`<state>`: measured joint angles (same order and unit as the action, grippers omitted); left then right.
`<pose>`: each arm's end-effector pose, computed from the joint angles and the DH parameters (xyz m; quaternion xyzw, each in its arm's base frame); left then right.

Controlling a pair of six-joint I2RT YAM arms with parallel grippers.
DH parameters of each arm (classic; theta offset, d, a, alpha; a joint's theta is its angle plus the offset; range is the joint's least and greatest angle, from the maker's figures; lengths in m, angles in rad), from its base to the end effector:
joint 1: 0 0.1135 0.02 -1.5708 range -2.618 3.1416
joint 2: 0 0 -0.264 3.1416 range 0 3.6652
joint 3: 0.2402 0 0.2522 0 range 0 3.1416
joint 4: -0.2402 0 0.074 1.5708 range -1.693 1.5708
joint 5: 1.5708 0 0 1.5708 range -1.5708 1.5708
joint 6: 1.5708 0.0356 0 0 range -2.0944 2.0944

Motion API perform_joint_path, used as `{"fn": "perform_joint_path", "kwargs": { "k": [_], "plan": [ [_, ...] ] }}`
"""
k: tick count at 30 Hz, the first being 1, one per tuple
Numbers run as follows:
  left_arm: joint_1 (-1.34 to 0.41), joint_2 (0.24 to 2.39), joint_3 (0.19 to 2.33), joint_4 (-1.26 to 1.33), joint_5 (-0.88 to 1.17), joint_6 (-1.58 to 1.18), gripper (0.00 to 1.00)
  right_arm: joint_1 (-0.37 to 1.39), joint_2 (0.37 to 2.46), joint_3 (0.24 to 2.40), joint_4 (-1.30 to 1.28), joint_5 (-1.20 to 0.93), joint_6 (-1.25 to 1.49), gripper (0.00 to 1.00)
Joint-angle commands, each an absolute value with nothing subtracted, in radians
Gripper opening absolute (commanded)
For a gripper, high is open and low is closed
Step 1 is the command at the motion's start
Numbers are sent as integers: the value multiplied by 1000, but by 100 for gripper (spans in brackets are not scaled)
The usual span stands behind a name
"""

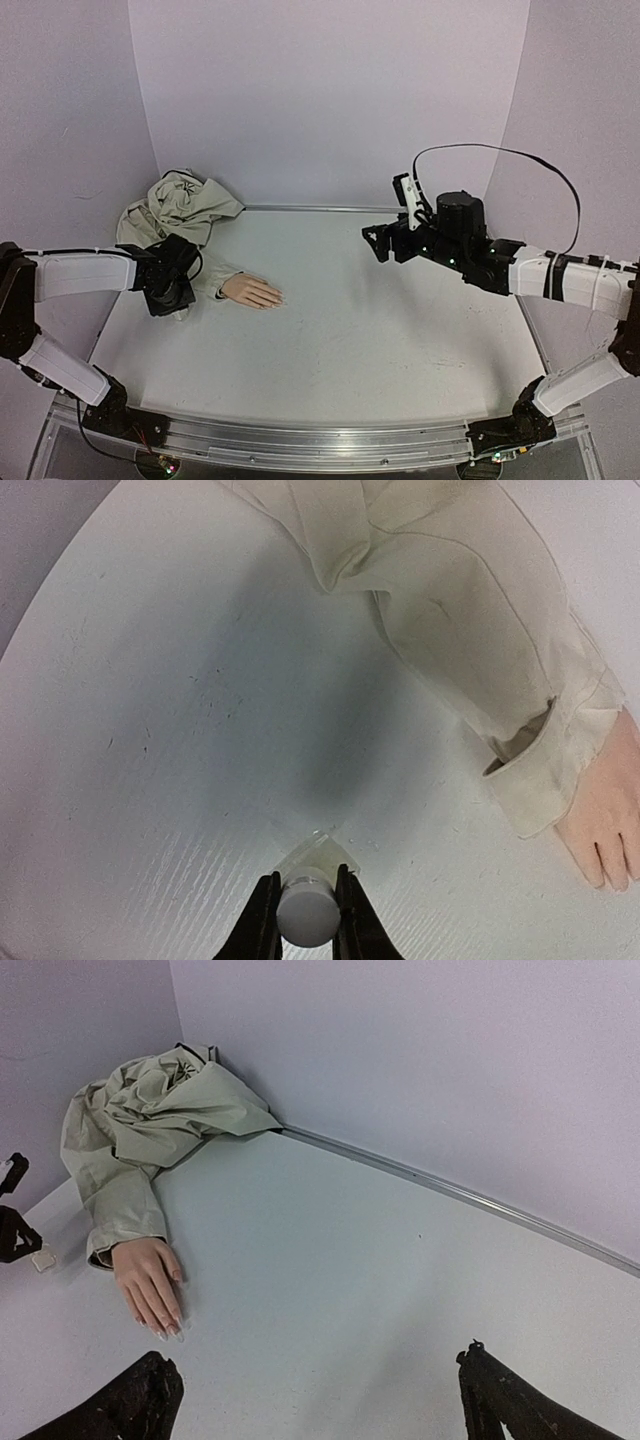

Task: Paint the nails

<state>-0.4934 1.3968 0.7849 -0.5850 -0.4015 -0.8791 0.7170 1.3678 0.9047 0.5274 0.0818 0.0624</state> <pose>0.2252 -0.1053 0.1825 -0.2209 0.9379 0.0362 0.2650 0.2446 0.2094 0.3234 -0.1915 0.6567 0.2510 0.6848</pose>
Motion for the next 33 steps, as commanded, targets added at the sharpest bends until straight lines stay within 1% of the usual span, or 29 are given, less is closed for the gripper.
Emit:
{"fn": "perform_joint_path", "kwargs": {
  "k": [1, 4, 9, 13, 18, 21, 23, 25, 30, 33],
  "plan": [
    [-489, 1417, 785, -533, -466, -906, 11, 670, 1306, 884, 612, 101, 121, 98],
    [-490, 1432, 771, -512, -466, -925, 14, 647, 1290, 866, 620, 106, 141, 98],
    [-490, 1460, 756, -468, -480, -938, 16, 620, 1273, 849, 630, 88, 155, 98],
    [-489, 1478, 738, -446, -481, -955, 22, 610, 1268, 843, 632, 87, 158, 98],
    [-490, 1481, 721, -440, -474, -962, 39, 585, 1267, 826, 640, 80, 167, 98],
    [-489, 1459, 723, -444, -463, -945, 51, 557, 1272, 817, 640, 67, 177, 98],
    [-489, 1427, 733, -455, -460, -927, 64, 537, 1270, 811, 640, 57, 180, 98],
    [-488, 1394, 758, -481, -463, -901, 73, 515, 1265, 804, 640, 47, 179, 98],
    [-464, 1286, 830, -516, -454, -788, 90, 407, 1242, 795, 607, 9, 188, 98],
    [-385, 1214, 876, -457, -397, -630, 99, 318, 1222, 797, 555, -4, 189, 98]
  ]
}}
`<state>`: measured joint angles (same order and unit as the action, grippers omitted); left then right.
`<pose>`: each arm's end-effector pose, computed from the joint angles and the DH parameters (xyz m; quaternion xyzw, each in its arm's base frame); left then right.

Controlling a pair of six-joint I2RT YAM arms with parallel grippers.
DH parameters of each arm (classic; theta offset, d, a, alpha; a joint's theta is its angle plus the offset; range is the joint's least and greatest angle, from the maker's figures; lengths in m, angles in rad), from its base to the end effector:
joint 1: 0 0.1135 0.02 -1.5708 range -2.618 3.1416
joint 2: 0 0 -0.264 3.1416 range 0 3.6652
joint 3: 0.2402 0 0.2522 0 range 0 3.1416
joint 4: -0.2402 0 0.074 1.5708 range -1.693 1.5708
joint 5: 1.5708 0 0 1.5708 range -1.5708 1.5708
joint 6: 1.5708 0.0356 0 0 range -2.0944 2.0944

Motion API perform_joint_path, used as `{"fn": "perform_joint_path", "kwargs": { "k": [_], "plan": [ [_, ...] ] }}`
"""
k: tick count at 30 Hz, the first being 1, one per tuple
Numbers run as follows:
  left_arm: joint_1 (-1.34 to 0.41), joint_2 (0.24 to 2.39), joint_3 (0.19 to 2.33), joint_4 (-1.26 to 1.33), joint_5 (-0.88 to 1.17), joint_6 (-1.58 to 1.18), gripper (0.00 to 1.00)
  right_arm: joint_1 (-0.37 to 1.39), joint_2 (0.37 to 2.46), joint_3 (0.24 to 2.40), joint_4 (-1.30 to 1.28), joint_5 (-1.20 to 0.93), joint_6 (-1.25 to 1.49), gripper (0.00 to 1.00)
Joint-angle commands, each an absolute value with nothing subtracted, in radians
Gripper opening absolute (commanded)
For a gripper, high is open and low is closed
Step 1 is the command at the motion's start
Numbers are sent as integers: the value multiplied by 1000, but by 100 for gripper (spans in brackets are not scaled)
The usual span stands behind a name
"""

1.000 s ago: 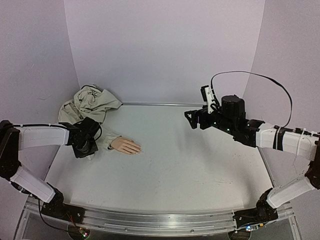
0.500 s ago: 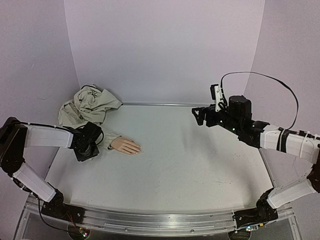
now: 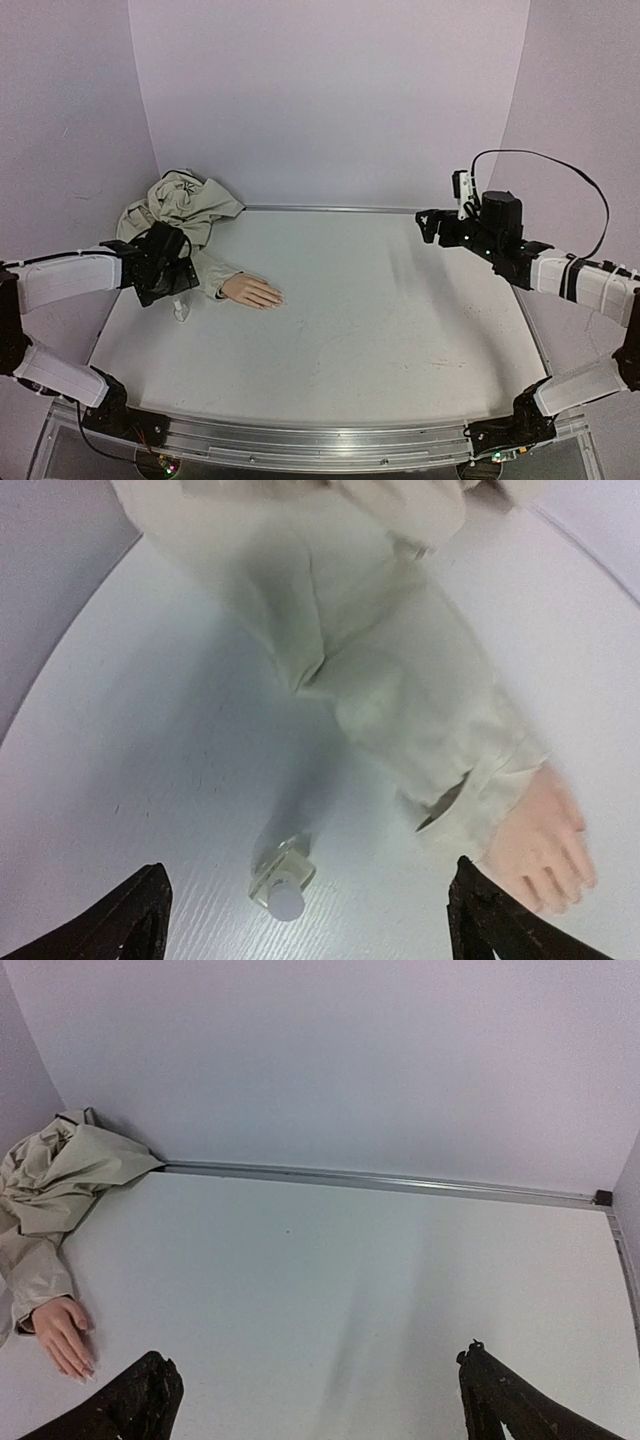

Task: Paint the nails

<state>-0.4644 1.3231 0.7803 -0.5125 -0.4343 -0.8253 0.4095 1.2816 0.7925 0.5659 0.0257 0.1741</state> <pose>0.2288 -0.0979 0.2018 -0.2235 0.9191 0.0169 0.3242 0.2741 0.1180 0.3128 -0.0704 0.6758 0.2027 0.7052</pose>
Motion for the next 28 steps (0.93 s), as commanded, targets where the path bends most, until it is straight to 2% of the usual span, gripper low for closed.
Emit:
{"fn": "perform_joint_path", "kwargs": {
  "k": [1, 7, 12, 15, 19, 28],
  "plan": [
    [-352, 1193, 889, -422, -376, -580, 99, 284, 1213, 798, 533, -19, 189, 98],
    [-140, 1212, 1046, -231, -100, -316, 99, 94, 1176, 818, 447, -67, 184, 98],
    [-103, 1276, 1041, 33, -67, -82, 99, 85, 1168, 811, 452, 0, 146, 98],
    [-71, 1298, 1009, 149, -20, -43, 99, 77, 1181, 810, 463, 39, 151, 98],
    [-64, 1309, 1005, 179, 67, -4, 99, 76, 1173, 802, 492, 41, 151, 98],
    [-64, 1278, 954, 228, 86, 26, 100, 78, 1114, 756, 556, 33, 140, 98]
  ]
}}
